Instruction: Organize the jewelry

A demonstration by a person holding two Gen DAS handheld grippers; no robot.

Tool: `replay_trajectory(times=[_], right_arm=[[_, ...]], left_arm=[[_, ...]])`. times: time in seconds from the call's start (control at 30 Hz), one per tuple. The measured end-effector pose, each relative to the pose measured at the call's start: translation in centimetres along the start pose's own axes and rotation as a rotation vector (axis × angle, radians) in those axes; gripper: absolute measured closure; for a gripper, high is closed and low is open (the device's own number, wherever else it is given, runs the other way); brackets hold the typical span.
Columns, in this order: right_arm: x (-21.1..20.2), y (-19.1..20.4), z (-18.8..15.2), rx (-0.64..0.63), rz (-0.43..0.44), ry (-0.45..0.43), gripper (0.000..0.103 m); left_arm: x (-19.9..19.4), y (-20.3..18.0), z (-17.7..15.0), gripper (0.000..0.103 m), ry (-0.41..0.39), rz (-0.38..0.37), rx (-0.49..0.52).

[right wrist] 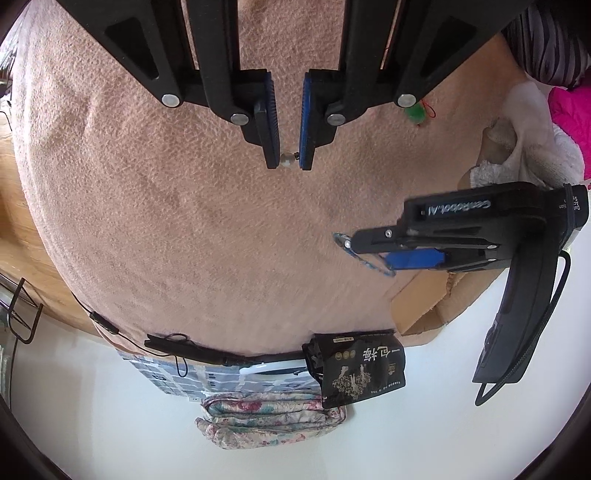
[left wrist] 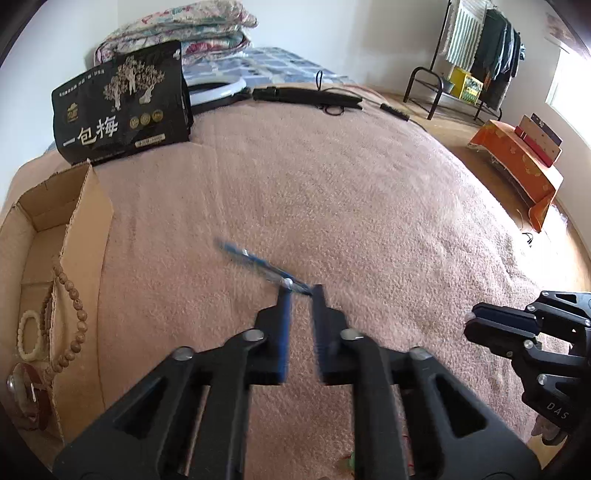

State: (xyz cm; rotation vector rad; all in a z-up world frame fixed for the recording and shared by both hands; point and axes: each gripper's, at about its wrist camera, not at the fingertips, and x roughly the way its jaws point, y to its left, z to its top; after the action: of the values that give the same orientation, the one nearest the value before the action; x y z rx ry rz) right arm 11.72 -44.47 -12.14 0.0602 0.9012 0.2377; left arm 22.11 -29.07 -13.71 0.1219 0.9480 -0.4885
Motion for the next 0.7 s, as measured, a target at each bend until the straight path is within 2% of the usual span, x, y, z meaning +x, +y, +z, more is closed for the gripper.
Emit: replay_trajectory(times=[0.43,0.5,0.53,0.57,0.63,0.7], right_arm=[[-1.2,0.5,-0.1,-0.002,-0.009,-0.012,0.094],[-1.2,0.3,-0.1,-0.001,-0.011,-0.012,0.094],[-1.2,0.2,-0.2,0.001,-0.010,-0.013,0.094],[-1.2,0.1,-0.1,0.004,-0.010,-0.014,0.094],[-1.3,-0.1,-0.2,0.008,-0.011,-0.017,0.094],[-1.3,-0.3,-0.3,0.015,-0.012,-0.018,0.094]], left_arm=[[-0.8,2.4,-0.7,0.095,-0.028,-0.063,-0.058],[-0.8,2.5,-0.3,0.070,-0.023,-0.082,-0.076],[-0.8,2.5,-0.1,0.043,-0.028,-0.106,-0.082],[-0.8,2.3,0.1,0.030,-0.041,-0.113,-0.082],[-0.7,1.7,0.6,0.029,-0.048,-0.115,-0.058],[0.1,0.8,1.1,0.029,-0.021,-0.108,-0.031]])
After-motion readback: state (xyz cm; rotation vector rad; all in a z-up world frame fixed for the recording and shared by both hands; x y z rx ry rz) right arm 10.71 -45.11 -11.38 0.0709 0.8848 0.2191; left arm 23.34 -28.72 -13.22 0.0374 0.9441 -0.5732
